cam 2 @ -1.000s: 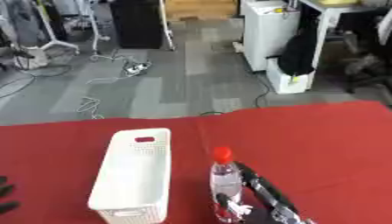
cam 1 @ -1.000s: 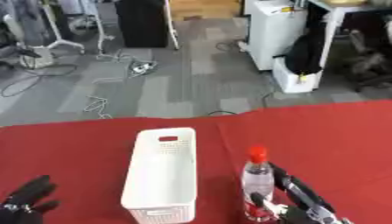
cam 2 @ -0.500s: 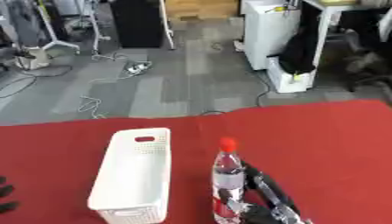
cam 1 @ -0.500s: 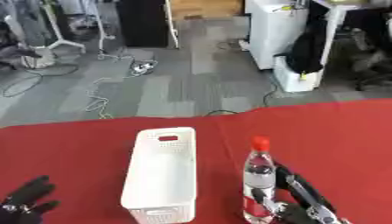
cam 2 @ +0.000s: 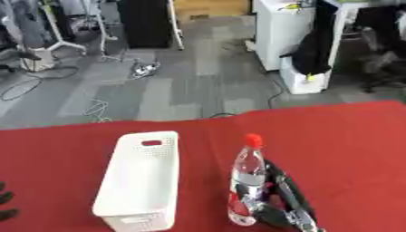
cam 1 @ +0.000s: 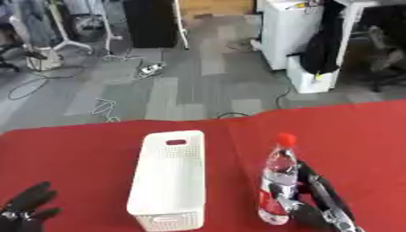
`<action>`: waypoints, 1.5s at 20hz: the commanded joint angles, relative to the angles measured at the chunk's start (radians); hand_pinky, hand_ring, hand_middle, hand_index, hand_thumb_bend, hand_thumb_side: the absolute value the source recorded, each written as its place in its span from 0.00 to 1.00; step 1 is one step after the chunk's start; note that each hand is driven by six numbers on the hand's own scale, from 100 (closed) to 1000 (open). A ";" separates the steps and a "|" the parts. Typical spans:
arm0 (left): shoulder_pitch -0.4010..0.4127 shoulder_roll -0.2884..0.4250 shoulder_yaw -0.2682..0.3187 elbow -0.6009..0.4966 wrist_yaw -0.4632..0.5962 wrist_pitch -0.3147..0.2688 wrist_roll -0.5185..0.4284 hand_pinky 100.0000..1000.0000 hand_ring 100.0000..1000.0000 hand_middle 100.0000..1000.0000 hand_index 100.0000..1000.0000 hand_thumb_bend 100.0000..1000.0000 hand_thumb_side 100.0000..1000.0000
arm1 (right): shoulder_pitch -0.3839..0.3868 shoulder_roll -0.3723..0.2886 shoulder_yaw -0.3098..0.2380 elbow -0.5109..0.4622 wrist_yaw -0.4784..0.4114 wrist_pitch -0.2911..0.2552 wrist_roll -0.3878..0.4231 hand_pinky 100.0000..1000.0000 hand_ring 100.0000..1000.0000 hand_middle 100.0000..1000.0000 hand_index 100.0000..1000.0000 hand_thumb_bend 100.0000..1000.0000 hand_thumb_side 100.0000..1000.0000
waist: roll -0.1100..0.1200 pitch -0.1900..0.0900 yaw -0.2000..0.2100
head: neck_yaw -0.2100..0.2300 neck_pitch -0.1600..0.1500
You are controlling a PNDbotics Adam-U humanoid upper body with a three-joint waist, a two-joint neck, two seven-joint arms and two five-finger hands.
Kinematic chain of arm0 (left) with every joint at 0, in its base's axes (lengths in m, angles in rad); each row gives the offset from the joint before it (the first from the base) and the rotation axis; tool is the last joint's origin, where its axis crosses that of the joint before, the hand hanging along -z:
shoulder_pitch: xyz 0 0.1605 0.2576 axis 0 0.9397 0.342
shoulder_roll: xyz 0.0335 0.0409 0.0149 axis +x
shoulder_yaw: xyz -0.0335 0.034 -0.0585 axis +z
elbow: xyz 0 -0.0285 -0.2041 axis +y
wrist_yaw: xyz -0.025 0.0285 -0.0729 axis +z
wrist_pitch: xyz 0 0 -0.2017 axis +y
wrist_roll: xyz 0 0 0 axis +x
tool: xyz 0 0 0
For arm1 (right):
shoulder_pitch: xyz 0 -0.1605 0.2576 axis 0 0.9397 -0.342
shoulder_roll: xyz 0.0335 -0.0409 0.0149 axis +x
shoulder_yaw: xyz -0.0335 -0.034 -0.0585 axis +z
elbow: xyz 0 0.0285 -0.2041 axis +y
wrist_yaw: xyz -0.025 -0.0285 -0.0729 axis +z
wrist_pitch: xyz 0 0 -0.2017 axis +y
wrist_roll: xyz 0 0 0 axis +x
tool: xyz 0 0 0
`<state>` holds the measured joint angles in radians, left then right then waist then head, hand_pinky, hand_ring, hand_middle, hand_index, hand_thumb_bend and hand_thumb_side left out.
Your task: Pick up objects on the table and place them in the box.
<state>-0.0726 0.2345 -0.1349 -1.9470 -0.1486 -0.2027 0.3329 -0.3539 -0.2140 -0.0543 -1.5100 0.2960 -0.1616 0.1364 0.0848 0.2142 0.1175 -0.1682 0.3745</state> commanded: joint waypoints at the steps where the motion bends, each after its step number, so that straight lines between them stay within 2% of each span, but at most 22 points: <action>1: -0.005 0.001 0.002 -0.018 0.007 -0.001 -0.001 0.69 0.82 0.79 0.82 0.25 0.82 | -0.014 -0.013 -0.004 -0.028 -0.038 0.000 -0.028 0.00 0.06 0.28 0.87 0.15 0.23 | -0.002 -0.013 0.002 | -0.013 -0.011; 10: 0.001 0.004 0.001 -0.014 0.008 -0.001 -0.003 0.69 0.82 0.79 0.82 0.25 0.82 | -0.088 -0.103 -0.005 -0.114 -0.218 -0.001 -0.031 0.00 0.03 0.26 0.79 0.11 0.20 | -0.012 -0.028 0.002 | -0.006 -0.012; 17: 0.002 0.009 -0.005 -0.012 0.011 -0.003 -0.008 0.69 0.82 0.79 0.82 0.25 0.82 | -0.183 -0.175 0.005 -0.108 -0.330 0.012 -0.027 0.00 0.03 0.26 0.78 0.10 0.20 | -0.021 -0.037 0.006 | -0.003 -0.018; 23: 0.000 0.014 -0.011 -0.011 0.014 -0.004 -0.016 0.69 0.82 0.79 0.82 0.25 0.82 | -0.247 -0.222 0.054 -0.097 -0.334 -0.025 0.010 0.00 0.04 0.26 0.77 0.09 0.21 | -0.031 -0.043 0.015 | 0.000 -0.029; 30: -0.002 0.020 -0.018 -0.010 0.018 -0.006 -0.025 0.69 0.82 0.79 0.82 0.25 0.82 | -0.313 -0.254 0.132 -0.054 -0.281 -0.089 0.069 0.00 0.05 0.27 0.77 0.08 0.23 | -0.045 -0.053 0.036 | 0.025 -0.044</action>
<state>-0.0709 0.2334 -0.1506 -1.9439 -0.1381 -0.2061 0.3120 -0.6405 -0.4387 0.0701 -1.5557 0.0042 -0.2349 0.1975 0.0414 0.1810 0.1534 -0.1554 0.3448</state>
